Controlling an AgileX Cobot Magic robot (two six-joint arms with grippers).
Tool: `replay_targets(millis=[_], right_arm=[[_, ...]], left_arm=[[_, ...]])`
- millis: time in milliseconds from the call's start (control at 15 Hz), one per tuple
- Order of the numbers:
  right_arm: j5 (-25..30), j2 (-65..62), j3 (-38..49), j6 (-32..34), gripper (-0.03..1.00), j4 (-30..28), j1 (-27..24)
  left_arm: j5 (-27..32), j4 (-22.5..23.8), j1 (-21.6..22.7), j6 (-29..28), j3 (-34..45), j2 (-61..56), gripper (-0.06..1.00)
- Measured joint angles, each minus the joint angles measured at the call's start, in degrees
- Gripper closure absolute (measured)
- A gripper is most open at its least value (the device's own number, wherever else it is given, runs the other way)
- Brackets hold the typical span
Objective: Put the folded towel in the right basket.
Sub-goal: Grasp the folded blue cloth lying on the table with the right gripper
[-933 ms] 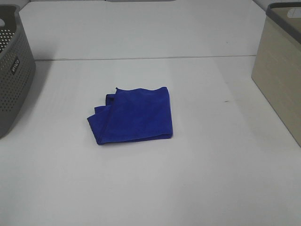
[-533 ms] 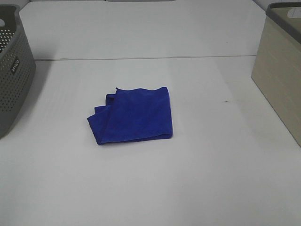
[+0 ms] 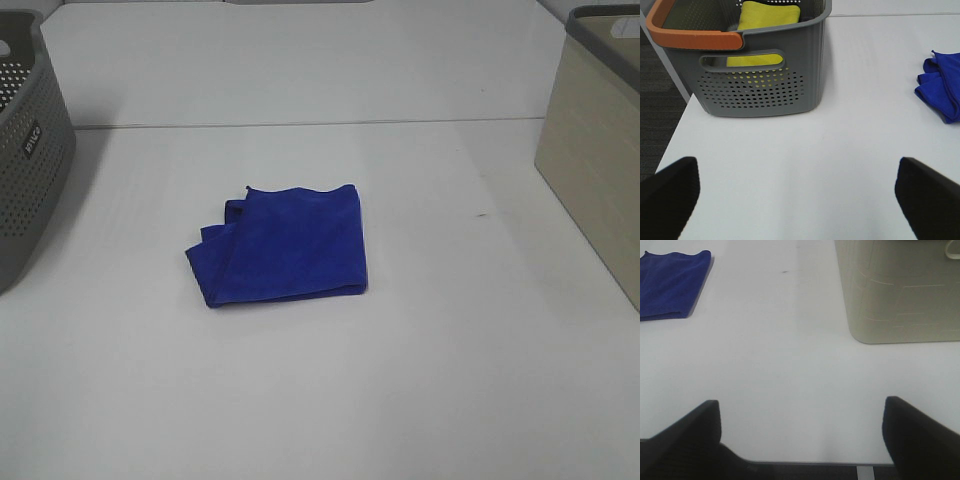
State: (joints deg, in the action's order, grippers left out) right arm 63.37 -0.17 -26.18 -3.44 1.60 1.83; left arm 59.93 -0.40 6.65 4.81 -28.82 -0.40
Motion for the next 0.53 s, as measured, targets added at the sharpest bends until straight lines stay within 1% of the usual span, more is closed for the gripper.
replay_targets(millis=[533], right_arm=[[0.0, 0.0, 0.0, 0.1, 0.12, 0.0, 0.0]], left_arm=[[0.0, 0.0, 0.0, 0.0, 0.0, 0.0, -0.05]])
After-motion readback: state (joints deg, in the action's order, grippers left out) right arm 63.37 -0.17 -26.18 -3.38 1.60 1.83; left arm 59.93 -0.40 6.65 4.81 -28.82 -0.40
